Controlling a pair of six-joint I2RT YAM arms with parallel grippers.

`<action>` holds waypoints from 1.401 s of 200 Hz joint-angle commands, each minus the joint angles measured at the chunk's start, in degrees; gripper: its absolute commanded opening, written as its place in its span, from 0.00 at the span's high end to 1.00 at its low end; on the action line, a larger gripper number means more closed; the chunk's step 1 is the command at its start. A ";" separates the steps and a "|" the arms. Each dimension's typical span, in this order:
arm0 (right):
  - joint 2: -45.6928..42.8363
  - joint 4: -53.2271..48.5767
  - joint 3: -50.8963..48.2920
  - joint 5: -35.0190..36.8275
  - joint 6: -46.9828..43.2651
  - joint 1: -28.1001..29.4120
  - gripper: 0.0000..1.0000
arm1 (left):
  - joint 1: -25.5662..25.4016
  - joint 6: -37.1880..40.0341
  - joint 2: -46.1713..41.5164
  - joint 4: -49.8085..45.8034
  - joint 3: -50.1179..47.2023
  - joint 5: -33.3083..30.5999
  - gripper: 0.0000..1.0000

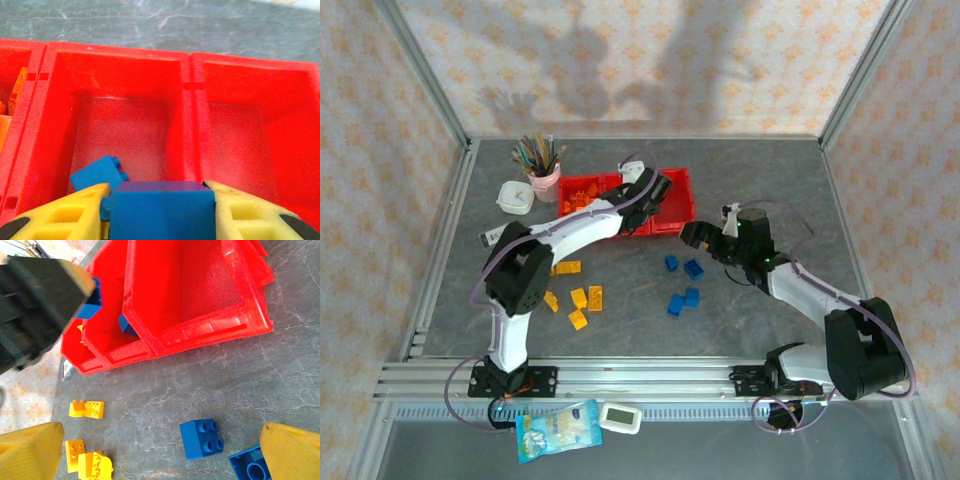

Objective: Sort the legos into containers by color
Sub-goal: Place the lego in the container, then pick up the lego from the center of the table.

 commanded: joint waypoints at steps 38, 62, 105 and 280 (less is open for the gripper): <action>0.49 0.44 2.60 1.53 -0.15 -0.26 0.00 | 2.68 4.38 8.57 -5.78 9.41 -3.72 0.55; 0.40 0.34 2.43 1.62 -0.29 -0.29 0.00 | 3.02 4.38 9.44 -5.54 9.90 -3.15 0.48; -0.08 -0.02 2.67 1.48 -0.18 -0.29 0.00 | 3.10 4.87 7.70 -6.46 9.82 -3.65 0.37; -11.33 -11.16 -5.66 9.66 -3.74 -0.42 0.00 | -12.85 -9.49 -11.50 3.64 -15.64 10.76 0.32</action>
